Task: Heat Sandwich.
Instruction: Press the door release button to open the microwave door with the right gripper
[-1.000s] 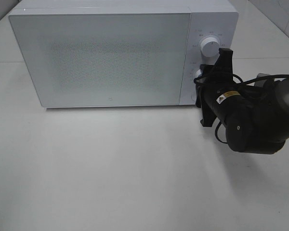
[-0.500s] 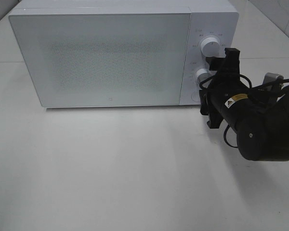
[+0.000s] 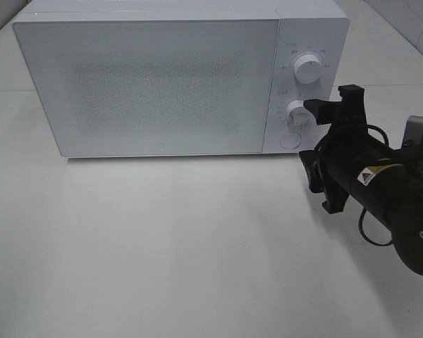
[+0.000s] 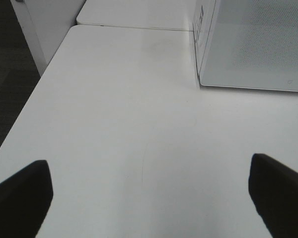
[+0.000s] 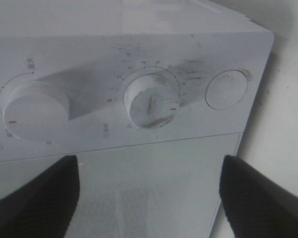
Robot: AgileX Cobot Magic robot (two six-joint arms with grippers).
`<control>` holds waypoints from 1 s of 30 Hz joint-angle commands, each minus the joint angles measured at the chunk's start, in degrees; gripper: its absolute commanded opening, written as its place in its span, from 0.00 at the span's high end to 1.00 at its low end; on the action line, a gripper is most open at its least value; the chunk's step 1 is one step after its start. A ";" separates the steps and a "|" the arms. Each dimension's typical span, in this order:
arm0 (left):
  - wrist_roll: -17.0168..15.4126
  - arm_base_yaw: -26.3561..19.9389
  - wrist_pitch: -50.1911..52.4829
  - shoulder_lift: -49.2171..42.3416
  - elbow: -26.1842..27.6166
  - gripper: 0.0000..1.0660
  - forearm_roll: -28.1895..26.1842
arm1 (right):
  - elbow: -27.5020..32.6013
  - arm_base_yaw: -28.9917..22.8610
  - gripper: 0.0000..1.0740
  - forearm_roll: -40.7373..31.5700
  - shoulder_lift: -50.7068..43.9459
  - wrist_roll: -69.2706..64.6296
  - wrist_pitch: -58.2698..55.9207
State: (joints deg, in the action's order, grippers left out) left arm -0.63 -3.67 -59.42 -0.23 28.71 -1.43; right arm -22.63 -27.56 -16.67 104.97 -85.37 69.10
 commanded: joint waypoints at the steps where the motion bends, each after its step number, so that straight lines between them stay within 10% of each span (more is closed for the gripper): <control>1: 0.06 0.00 0.17 -1.43 -0.29 0.07 -0.46 | 2.41 0.29 0.29 3.15 -3.15 1.78 5.04; 30: 0.06 0.00 0.17 -1.43 -0.29 0.07 -0.46 | -2.98 0.29 0.29 11.00 -39.82 67.78 -81.47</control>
State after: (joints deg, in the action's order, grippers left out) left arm -0.63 -3.67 -59.42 -0.23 28.71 -1.43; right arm -25.15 -27.50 -6.07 65.72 -20.97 -9.11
